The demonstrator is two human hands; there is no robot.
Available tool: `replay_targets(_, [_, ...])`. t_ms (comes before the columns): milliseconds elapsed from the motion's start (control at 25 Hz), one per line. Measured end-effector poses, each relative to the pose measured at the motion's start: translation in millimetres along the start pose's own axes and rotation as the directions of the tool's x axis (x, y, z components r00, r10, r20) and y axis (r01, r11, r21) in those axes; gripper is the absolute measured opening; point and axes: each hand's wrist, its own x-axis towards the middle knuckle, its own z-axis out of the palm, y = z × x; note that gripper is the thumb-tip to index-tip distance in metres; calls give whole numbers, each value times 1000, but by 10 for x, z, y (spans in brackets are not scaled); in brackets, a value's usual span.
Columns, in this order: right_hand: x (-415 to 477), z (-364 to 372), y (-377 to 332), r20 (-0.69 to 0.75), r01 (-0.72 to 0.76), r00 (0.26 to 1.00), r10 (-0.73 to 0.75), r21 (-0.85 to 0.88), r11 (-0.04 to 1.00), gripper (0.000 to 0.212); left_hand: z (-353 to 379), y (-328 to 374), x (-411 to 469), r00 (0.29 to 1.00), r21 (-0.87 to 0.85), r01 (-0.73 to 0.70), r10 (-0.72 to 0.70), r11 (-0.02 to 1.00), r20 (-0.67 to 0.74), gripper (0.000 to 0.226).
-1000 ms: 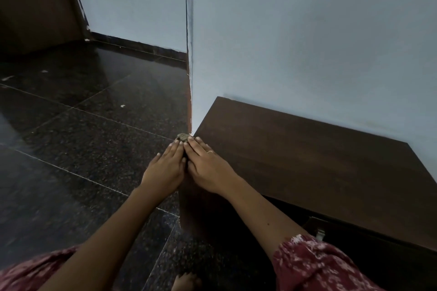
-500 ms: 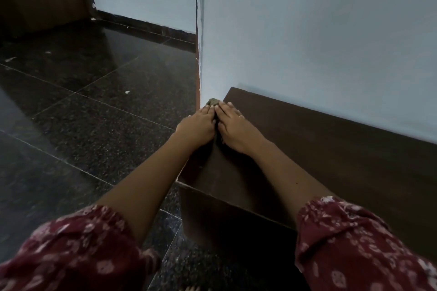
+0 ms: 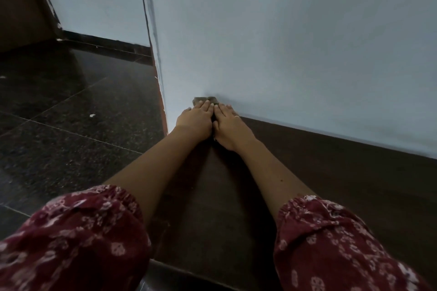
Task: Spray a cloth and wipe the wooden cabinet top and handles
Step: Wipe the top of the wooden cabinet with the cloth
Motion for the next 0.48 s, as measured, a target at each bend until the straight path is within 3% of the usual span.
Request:
replay_targets(240, [-765,-74,-105,-25,-118,993,119,59,991,54,14,259,-467,992,-53,-117,119,992,35,55])
replay_targets(480, [-1331,23,-838,68,-51,996,50,16,999,56,-39,-64,-1423,998,-156,-34,43,987,54,56])
